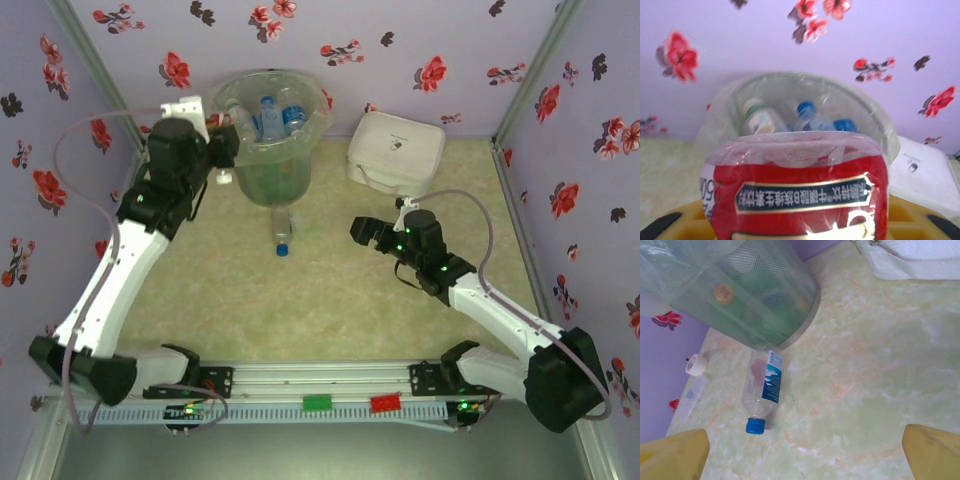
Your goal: Put the plastic bottles in the bin
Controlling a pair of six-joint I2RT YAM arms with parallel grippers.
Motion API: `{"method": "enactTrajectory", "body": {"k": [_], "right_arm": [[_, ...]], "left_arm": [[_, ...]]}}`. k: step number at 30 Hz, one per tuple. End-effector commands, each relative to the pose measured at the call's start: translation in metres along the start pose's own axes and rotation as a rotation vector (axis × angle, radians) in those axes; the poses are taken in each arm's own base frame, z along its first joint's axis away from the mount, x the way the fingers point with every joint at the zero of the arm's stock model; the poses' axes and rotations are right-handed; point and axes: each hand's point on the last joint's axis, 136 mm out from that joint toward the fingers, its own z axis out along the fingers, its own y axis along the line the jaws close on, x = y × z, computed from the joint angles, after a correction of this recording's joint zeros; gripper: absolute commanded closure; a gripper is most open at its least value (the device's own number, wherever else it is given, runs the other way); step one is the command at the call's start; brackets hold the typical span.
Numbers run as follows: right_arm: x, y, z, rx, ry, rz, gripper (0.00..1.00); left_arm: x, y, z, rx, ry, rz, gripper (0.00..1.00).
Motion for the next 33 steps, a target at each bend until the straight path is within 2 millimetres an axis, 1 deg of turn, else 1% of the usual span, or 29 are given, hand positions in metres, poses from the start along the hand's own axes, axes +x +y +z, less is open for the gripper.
{"method": "enactTrajectory", "body": {"k": [1, 2, 3, 5, 6, 7, 9, 10, 13, 15, 16, 19, 20, 24, 29, 33], "right_arm": [[-0.003, -0.007, -0.004, 0.026, -0.021, -0.024, 0.0], [-0.003, -0.006, -0.004, 0.026, -0.019, -0.026, 0.0], [-0.003, -0.007, -0.005, 0.029, -0.019, -0.03, 0.0], [-0.003, -0.008, -0.005, 0.036, -0.018, -0.032, 0.0], [-0.003, -0.008, -0.005, 0.036, -0.02, -0.033, 0.0], [-0.004, -0.008, -0.006, 0.038, -0.022, -0.033, 0.0], [-0.004, -0.008, -0.005, 0.039, -0.025, -0.033, 0.0], [-0.004, -0.008, -0.006, 0.038, -0.026, -0.032, 0.0], [-0.005, -0.009, -0.006, 0.04, -0.029, -0.032, 0.0], [-0.004, -0.009, -0.006, 0.043, -0.026, -0.033, 0.0], [-0.004, -0.009, -0.006, 0.042, -0.027, -0.034, 0.0], [-0.004, -0.009, -0.007, 0.043, -0.029, -0.037, 0.0], [-0.005, -0.009, -0.008, 0.045, -0.033, -0.038, 0.0], [-0.006, -0.009, -0.008, 0.047, -0.034, -0.047, 0.0], [-0.008, -0.011, -0.006, 0.06, -0.035, -0.057, 0.0], [-0.01, -0.007, -0.002, 0.055, -0.021, -0.059, 0.01]], "left_arm": [[-0.024, -0.023, 0.022, 0.12, -0.003, 0.08, 0.73], [-0.023, -0.028, 0.034, 0.148, 0.021, 0.089, 0.73], [-0.028, -0.035, 0.042, 0.182, 0.03, 0.103, 0.73], [-0.031, -0.041, 0.06, 0.212, 0.066, 0.136, 0.74], [-0.03, -0.046, 0.068, 0.232, 0.094, 0.165, 0.74], [-0.025, -0.048, 0.078, 0.237, 0.127, 0.186, 0.75], [-0.021, -0.048, 0.095, 0.231, 0.177, 0.223, 0.75], [-0.02, -0.048, 0.102, 0.228, 0.191, 0.238, 0.75], [-0.009, -0.043, 0.127, 0.218, 0.247, 0.287, 0.75], [-0.006, -0.039, 0.143, 0.207, 0.261, 0.286, 0.74], [-0.001, -0.035, 0.148, 0.2, 0.279, 0.284, 0.74], [0.002, -0.026, 0.166, 0.184, 0.269, 0.268, 0.73], [-0.001, -0.023, 0.172, 0.18, 0.248, 0.263, 0.73], [-0.006, -0.014, 0.186, 0.17, 0.206, 0.258, 0.71], [-0.003, -0.017, 0.192, 0.212, 0.198, 0.281, 0.67], [0.0, -0.017, 0.194, 0.218, 0.204, 0.294, 0.53]]}}
